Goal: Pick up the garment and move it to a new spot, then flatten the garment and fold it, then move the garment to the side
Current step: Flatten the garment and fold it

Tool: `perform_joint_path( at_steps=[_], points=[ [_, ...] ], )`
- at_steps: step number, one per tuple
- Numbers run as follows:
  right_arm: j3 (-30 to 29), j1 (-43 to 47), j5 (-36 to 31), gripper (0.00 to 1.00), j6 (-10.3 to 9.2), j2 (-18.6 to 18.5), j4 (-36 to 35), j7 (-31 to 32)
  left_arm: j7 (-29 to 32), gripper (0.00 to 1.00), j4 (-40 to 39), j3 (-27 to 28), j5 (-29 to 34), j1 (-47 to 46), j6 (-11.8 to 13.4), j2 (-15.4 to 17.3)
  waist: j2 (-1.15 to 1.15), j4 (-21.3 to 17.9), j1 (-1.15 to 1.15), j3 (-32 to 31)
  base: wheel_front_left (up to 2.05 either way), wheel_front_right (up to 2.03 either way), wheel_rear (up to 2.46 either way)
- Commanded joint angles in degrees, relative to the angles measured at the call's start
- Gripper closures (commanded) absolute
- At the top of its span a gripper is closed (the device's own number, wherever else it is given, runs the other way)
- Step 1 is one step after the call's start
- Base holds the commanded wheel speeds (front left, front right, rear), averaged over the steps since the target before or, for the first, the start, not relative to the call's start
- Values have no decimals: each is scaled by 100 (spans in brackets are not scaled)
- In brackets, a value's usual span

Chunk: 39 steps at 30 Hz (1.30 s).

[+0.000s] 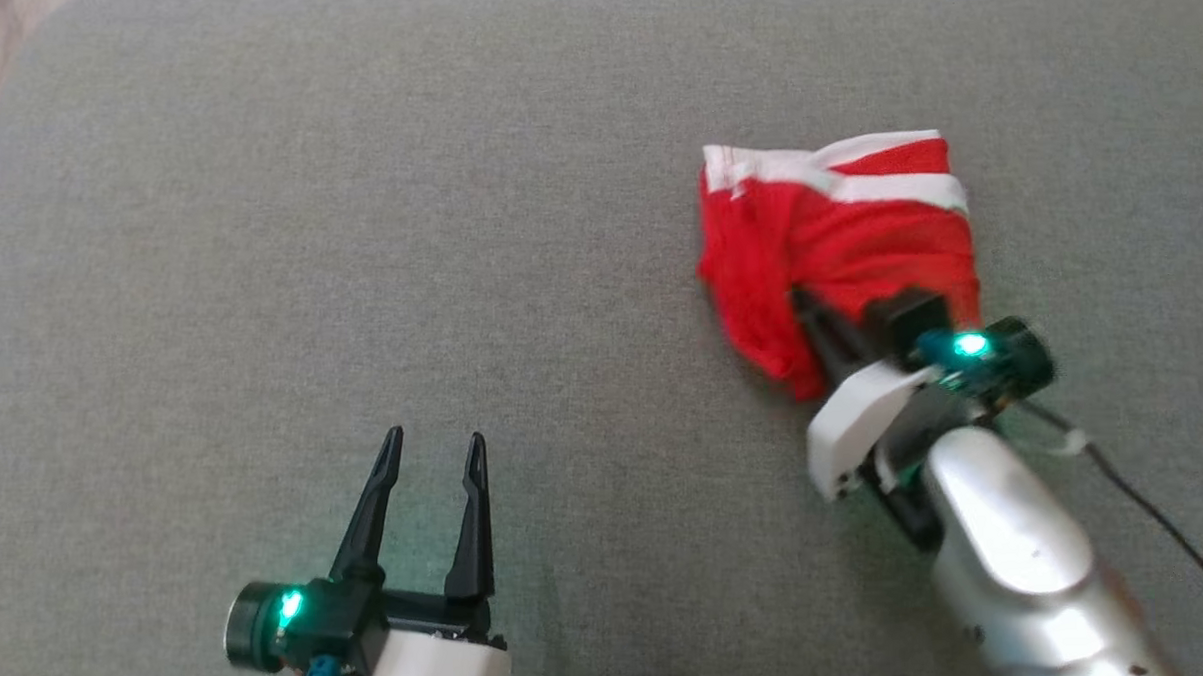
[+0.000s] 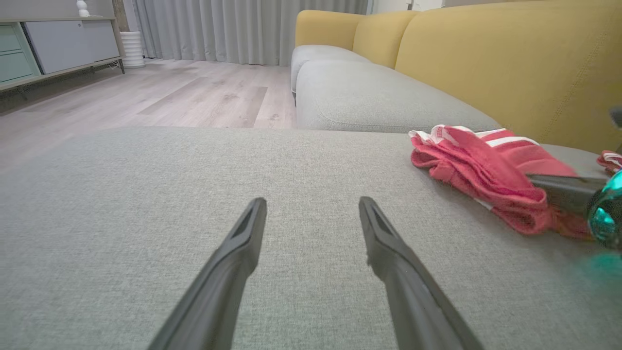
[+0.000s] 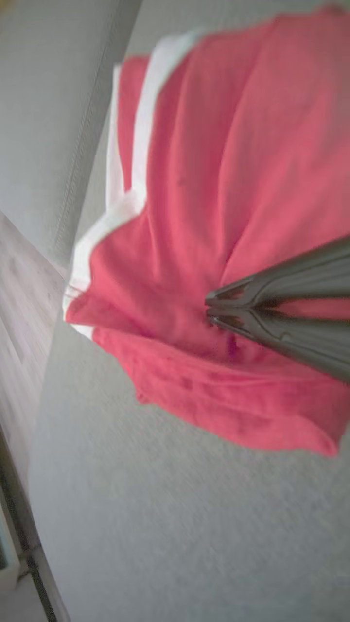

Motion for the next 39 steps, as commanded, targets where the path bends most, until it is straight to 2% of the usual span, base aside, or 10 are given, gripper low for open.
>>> perform_joint_path(
  at_steps=[1, 12, 21, 22, 23, 24, 25, 26, 32, 39],
  points=[
    [372, -26, 64, 100, 40, 117, -104, 27, -30, 0, -123, 201, 45, -66, -11, -27, 0, 14, 0, -48, 0, 0, 0],
    [1462, 376, 782, 100, 40, 118, -275, 426, -30, 0, -107, 257, 20, 58, -13, -44, 0, -100, 0, -223, 0, 0, 0],
    [1461, 703, 1018, 100, 40, 119, -693, 236, -30, 0, -105, 416, -2, 219, -7, -46, 0, -334, 0, -548, 0, 0, 0],
    [1344, 763, 1032, 95, 40, 119, -824, 169, -30, 0, -118, 453, -1, 252, -3, -46, 0, -379, 0, -619, 0, 0, 0],
    [1226, 835, 1029, 70, 40, 109, -972, 106, -30, 0, -129, 489, 0, 296, -2, -46, 0, -427, 0, -698, 0, 0, 0],
    [1086, 917, 1008, 54, 40, 75, -1135, 39, -30, 0, -145, 526, 2, 353, -4, -46, 0, -478, 0, -781, 0, 0, 0],
    [928, 1004, 961, 18, 40, 22, -1312, -28, -30, 0, -175, 566, 7, 409, -11, -47, 0, -530, 0, -859, 0, 0, 0],
    [767, 1100, 907, 0, 40, -35, -1495, -87, -30, 0, -202, 608, 13, 462, -17, -47, 0, -574, 0, -931, 0, 0, 0],
    [-375, 1803, 696, 0, 40, -361, -2480, -405, -30, 0, -274, 877, 101, 744, -101, -27, 0, -760, 0, -1323, 0, 0, 0],
    [-1298, 2492, 625, 0, 40, -604, -2769, -962, -30, 0, -185, 1103, 201, 947, -276, 9, 0, -730, 0, -1533, 0, 0, 0]
  ],
)
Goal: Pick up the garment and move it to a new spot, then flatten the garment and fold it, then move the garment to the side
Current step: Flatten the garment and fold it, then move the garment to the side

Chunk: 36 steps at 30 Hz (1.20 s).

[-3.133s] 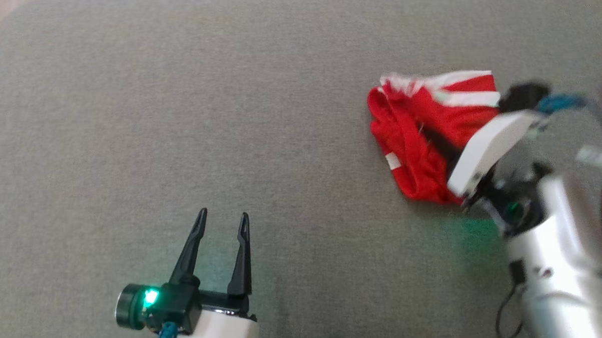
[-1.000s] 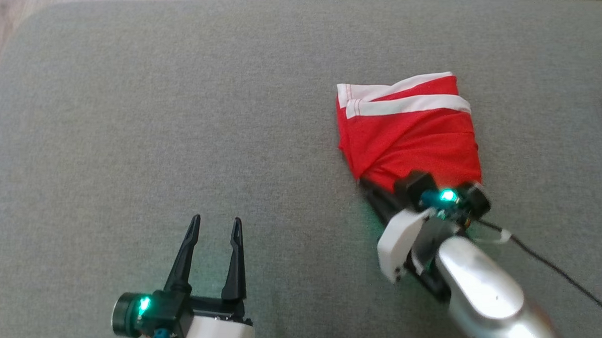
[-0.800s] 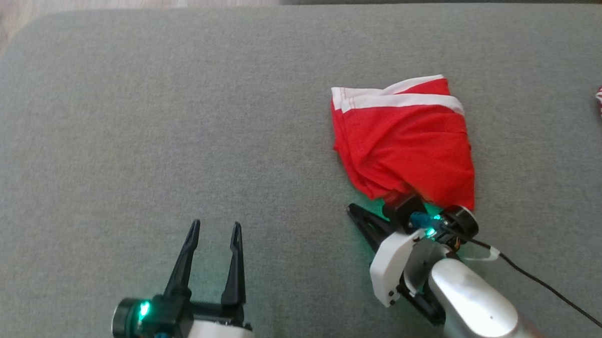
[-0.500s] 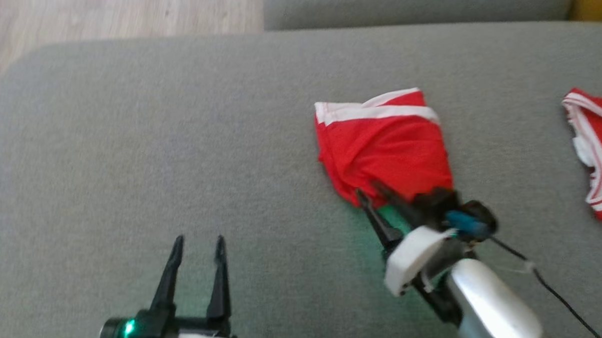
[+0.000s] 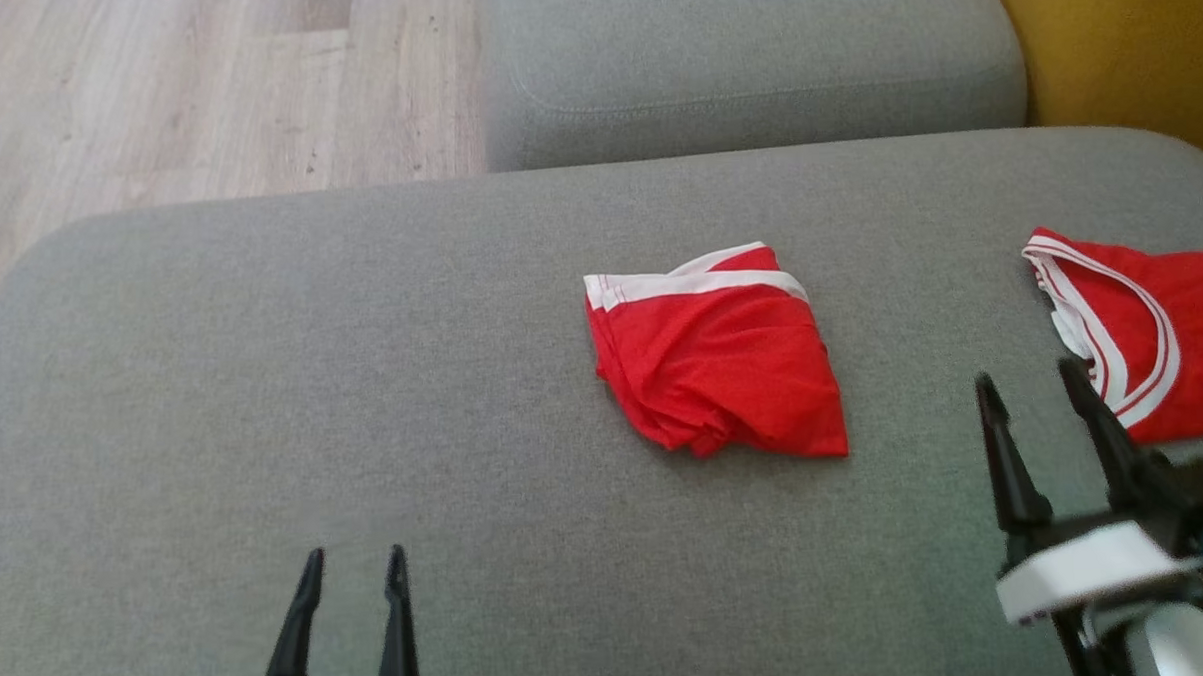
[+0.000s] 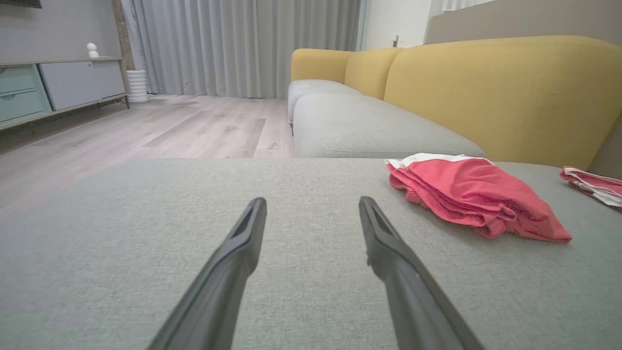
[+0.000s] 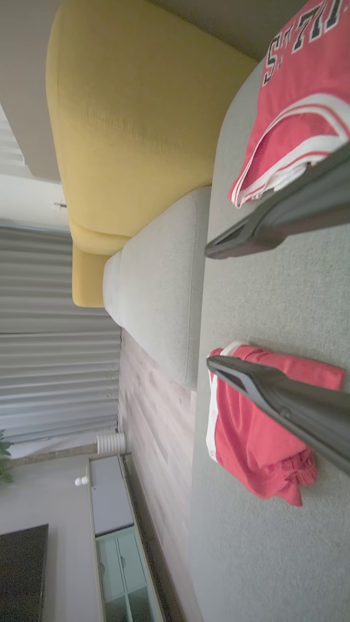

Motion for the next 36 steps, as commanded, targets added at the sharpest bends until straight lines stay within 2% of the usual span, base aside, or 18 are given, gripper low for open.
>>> perform_joint_path(
  at_steps=[1, 8, 20, 26, 30, 33, 36],
  points=[
    [-23, 1, 18, 0, 40, -40, -175, -169, -30, 0, -129, 292, 66, -99, -31, 6, 0, 22, 1, -41, 0, 0, 0],
    [-14, 296, 213, 0, 40, 66, 197, -369, -30, 0, -37, 420, 108, -9, -50, -14, 0, 50, 1, -88, 0, 0, 0],
    [25, 184, 441, 0, 40, 101, 768, -448, -30, 0, -173, 504, 143, -26, -40, -36, 0, 200, 1, -80, 0, 0, 0],
    [20, 100, 592, 0, 40, 149, 840, -336, -30, 0, -227, 493, 149, -56, -48, -42, 0, 244, 1, -19, 0, 0, 0],
    [-49, -316, 1291, 0, 40, 299, 494, 446, -30, 0, -273, 494, 144, -127, -55, -44, 0, 273, 1, 137, 0, 0, 0],
    [-265, -924, 1746, 0, 40, 352, 350, 1513, -30, 0, -274, 462, 135, -229, -79, -45, 0, 297, 1, 373, 0, 0, 0],
    [-492, -1611, 2000, 0, 40, 449, 651, 2640, -30, 0, -196, 397, 131, -390, -127, -46, 0, 378, 1, 571, 0, 0, 0]
  ],
)
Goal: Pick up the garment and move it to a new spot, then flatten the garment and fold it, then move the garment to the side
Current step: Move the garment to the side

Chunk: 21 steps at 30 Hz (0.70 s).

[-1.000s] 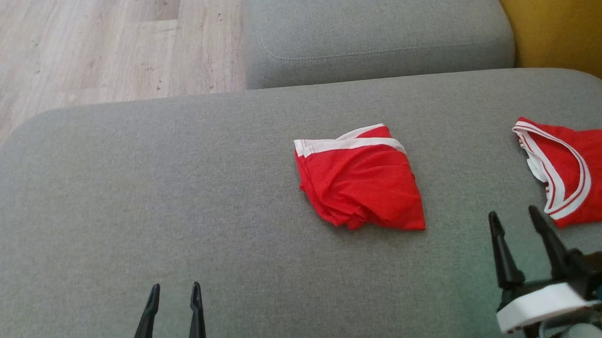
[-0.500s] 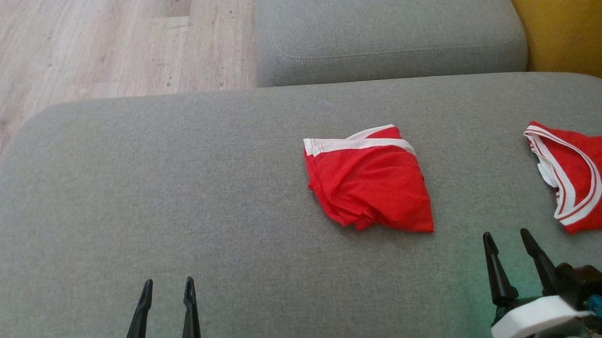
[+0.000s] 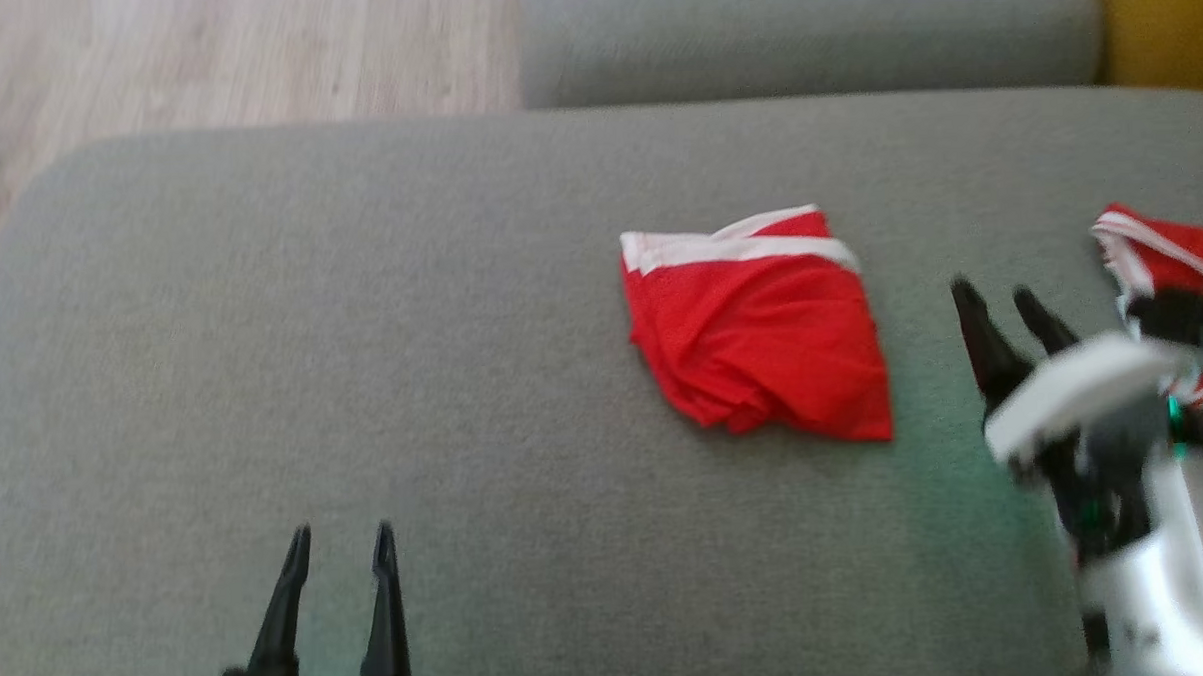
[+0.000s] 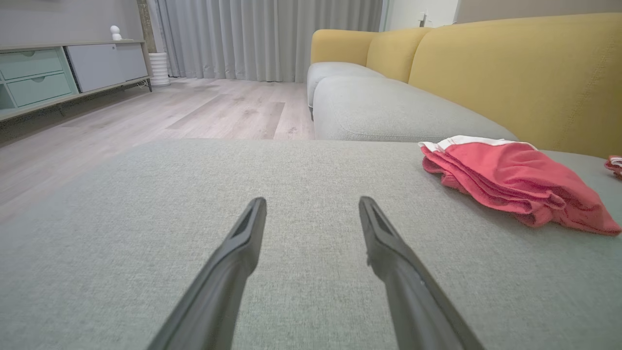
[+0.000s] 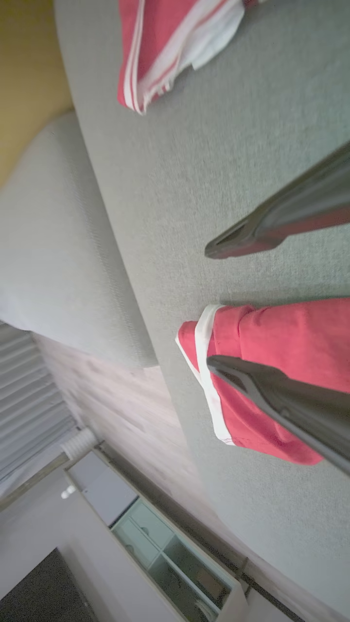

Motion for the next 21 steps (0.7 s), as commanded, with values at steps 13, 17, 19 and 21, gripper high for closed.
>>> perform_joint_path(
  at_steps=[13, 17, 19, 21],
  points=[
    [-522, -1629, 215, 0, 40, 241, 2376, 1193, -30, 0, -2, -289, -76, -699, 27, -35, 0, 694, -1, 411, 0, 0, 0],
    [-357, -1822, 643, 100, 40, 243, 2864, 978, -30, 0, -6, -344, -86, -742, 63, -35, 0, 648, -1, 417, 0, 0, 0],
    [-182, -1942, 818, 100, 40, 243, 2913, 894, -30, 0, -55, -321, -104, -746, 97, -35, 0, 474, -1, 434, 0, 0, 0],
    [-88, -2060, 767, 100, 40, 242, 2901, 786, -30, 0, -97, -290, -102, -725, 114, -35, 0, 224, -1, 465, 0, 0, 0]
  ],
)
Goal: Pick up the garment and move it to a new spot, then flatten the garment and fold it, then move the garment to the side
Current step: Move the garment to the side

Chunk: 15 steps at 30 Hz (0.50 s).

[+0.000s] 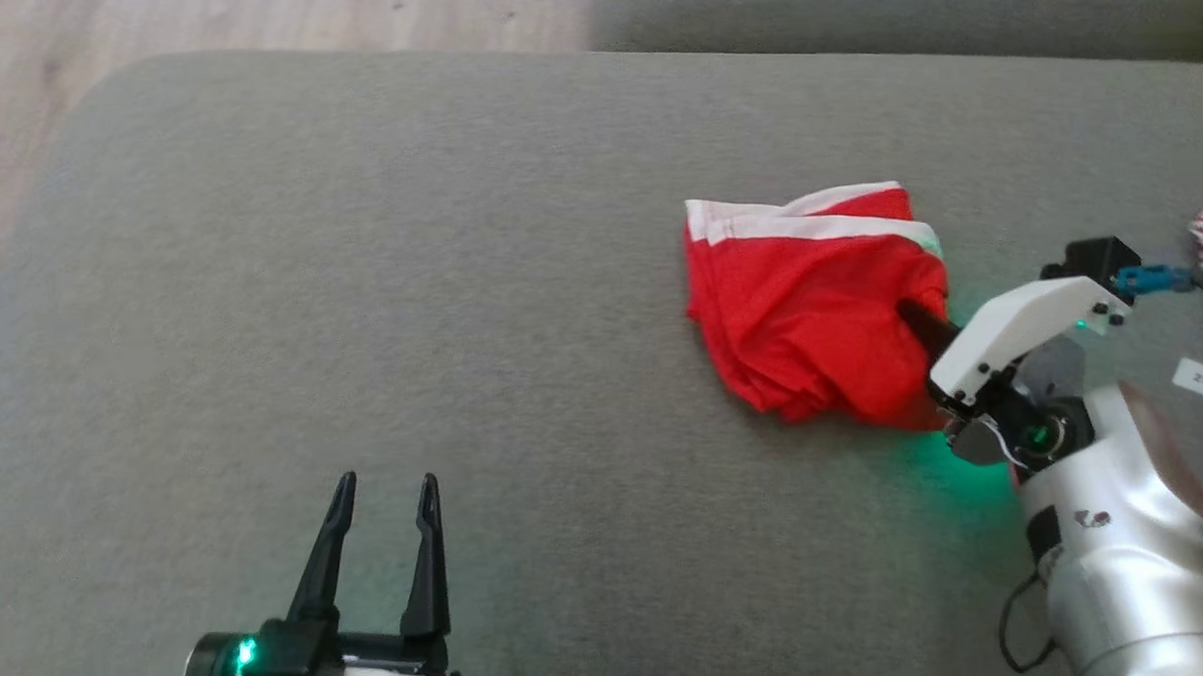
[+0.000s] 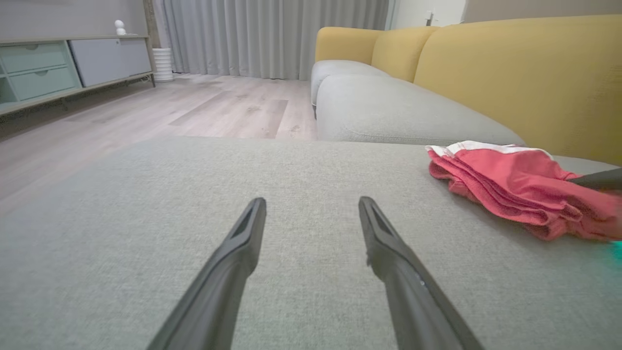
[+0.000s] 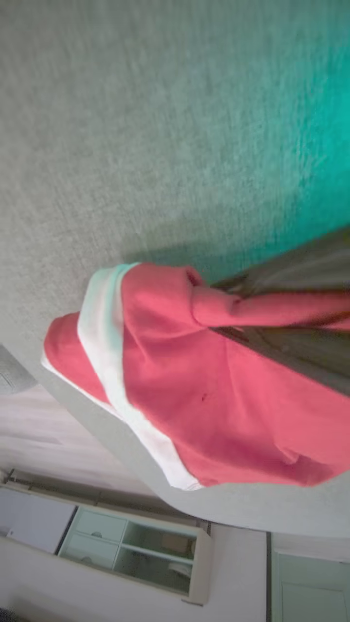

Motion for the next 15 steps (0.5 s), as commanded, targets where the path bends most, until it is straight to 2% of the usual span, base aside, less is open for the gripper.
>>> perform_joint_path(
  at_steps=[1, 3, 7, 8, 11, 15],
  points=[
    [193, -352, -100, 100, 40, 40, -193, -79, -30, 0, -212, 221, -20, -181, 41, -16, 0, -440, 0, 61, 0, 0, 0],
    [235, -491, -233, 100, 40, -41, -257, -25, -30, 0, -234, 275, 6, -160, 30, -16, 0, -792, 0, 125, 0, 0, 0],
    [192, -828, -544, 100, 40, -451, -487, 127, -30, 0, -280, 333, 91, -245, -56, 0, 0, -1429, 0, 334, 0, 0, 0],
    [192, -828, -544, 100, 40, -451, -487, 127, -30, 0, -280, 333, 91, -245, -56, 0, 0, -1429, 0, 334, 0, 0, 0],
    [93, -1103, -757, 100, 40, -760, -685, 334, -30, 0, -294, 316, 186, -398, -142, 30, 0, -1736, 0, 514, 0, 0, 0],
    [-43, -1347, -1091, 100, 40, -1189, -984, 781, -30, 0, -306, 256, 293, -615, -241, 57, 0, -1876, 0, 722, 0, 0, 0]
  ],
)
